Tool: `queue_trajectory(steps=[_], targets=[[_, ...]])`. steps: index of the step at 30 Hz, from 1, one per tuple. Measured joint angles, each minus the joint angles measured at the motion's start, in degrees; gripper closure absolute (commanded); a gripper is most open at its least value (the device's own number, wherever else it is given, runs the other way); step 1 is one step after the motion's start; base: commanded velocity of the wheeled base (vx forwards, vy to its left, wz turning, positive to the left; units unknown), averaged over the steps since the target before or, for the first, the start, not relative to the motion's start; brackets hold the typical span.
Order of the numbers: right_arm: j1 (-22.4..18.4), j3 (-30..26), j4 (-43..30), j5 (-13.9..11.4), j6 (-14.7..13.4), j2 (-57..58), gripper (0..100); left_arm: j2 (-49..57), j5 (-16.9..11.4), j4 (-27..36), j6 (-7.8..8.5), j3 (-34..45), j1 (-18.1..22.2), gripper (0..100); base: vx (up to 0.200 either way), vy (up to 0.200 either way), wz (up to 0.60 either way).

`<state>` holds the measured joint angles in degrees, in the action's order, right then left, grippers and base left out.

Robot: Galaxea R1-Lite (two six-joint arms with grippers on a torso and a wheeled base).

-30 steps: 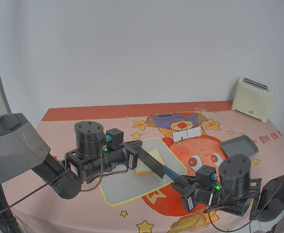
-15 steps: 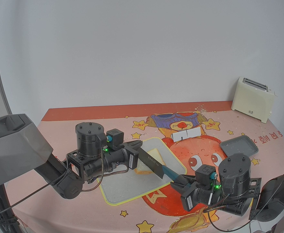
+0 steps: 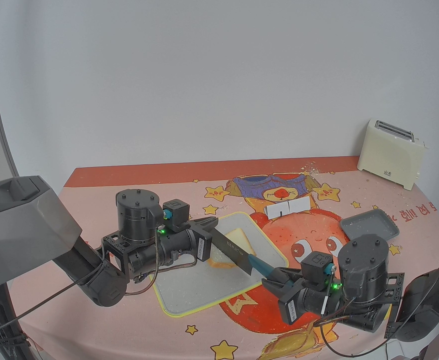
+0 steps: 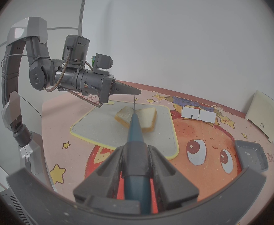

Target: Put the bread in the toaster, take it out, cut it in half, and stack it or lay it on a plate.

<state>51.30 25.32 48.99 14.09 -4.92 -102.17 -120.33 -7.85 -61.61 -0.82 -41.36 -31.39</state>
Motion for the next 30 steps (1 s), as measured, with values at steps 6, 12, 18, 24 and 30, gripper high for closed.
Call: queue_trajectory(steps=[6, 12, 18, 24, 30], targets=[[-0.1, 0.2, 0.1, 0.0, -0.1, 0.4, 100, -0.1, 0.0, -0.8, -0.05, 0.0, 0.1, 100, 0.000, 0.000, 0.00], [-0.5, -0.3, 0.2, 0.0, -0.2, 0.7, 100, -0.1, 0.0, -0.8, -0.05, -0.1, 0.0, 100, 0.000, 0.000, 0.00], [-0.5, -1.2, 0.4, 0.0, -0.3, 0.7, 100, 0.1, -0.4, -0.6, -0.05, -0.5, -0.1, 100, 0.000, 0.000, 0.00], [-0.5, -2.1, 0.0, 0.0, -0.4, 0.7, 100, 0.3, -0.8, -0.4, -0.02, -1.4, -0.2, 100, 0.000, 0.000, 0.00], [-0.5, -2.6, -0.2, 0.0, -0.3, 0.7, 100, 0.7, -0.8, -0.4, -0.05, -1.6, -0.3, 100, 0.000, 0.000, 0.00]])
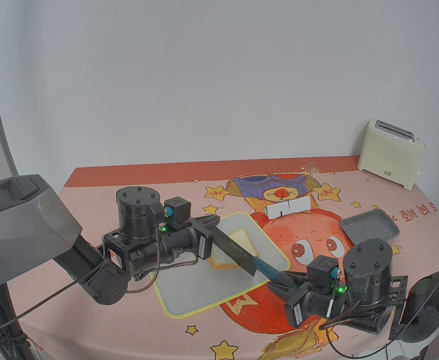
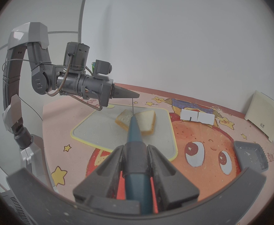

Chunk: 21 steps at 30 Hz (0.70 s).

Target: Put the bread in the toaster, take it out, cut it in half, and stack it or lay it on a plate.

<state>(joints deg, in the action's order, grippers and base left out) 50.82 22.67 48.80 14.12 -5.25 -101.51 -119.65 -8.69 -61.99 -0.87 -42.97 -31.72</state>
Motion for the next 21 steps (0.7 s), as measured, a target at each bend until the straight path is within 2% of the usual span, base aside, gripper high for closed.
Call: queue_trajectory(steps=[21], targets=[[0.0, 2.4, 0.0, 0.0, 0.1, 0.7, 100, -0.7, 0.1, -0.8, 0.00, 0.8, 0.3, 100, 0.000, 0.000, 0.00]])
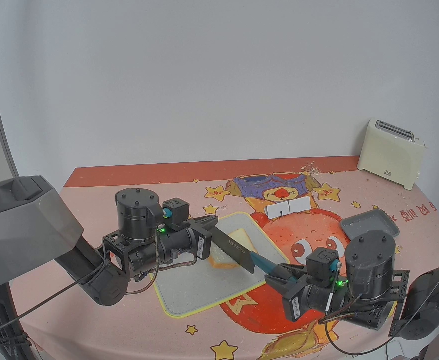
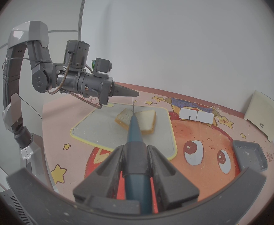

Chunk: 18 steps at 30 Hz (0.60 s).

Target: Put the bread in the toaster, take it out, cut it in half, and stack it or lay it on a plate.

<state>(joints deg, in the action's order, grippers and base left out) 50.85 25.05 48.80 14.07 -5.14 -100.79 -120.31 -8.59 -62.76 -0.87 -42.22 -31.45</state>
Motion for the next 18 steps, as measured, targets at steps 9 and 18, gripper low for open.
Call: queue_trajectory(steps=[9, 18], targets=[[0.0, -1.7, 0.4, 0.0, -0.2, -0.1, 100, 0.9, 0.0, 0.7, -0.06, -0.6, -0.2, 100, 0.000, 0.000, 0.00], [0.0, -2.5, 0.1, -0.1, -0.1, -0.1, 100, 1.7, 0.0, 0.4, -0.02, -0.3, -0.3, 100, 0.000, 0.000, 0.00]])
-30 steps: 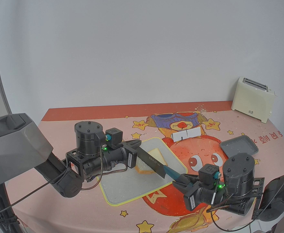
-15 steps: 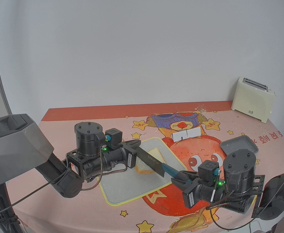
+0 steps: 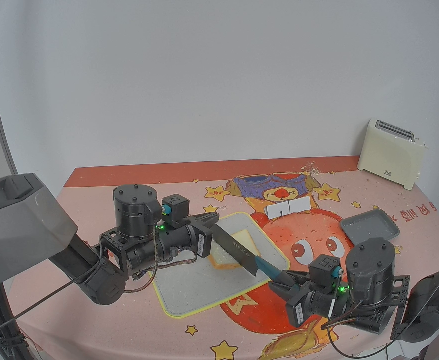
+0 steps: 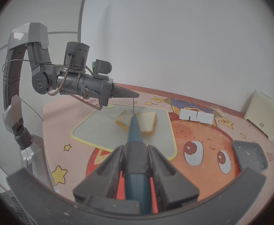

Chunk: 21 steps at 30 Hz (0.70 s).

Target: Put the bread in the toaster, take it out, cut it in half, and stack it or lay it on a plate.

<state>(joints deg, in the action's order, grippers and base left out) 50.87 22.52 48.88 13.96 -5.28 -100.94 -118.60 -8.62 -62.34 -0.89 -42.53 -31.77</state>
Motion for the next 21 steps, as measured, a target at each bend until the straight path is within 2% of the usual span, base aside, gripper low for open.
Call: queue_trajectory(steps=[21], targets=[[0.1, 0.2, -0.1, 0.0, 0.1, -0.2, 100, -2.6, -0.1, -2.5, -0.01, -1.1, -0.5, 100, 0.000, 0.000, 0.00]])
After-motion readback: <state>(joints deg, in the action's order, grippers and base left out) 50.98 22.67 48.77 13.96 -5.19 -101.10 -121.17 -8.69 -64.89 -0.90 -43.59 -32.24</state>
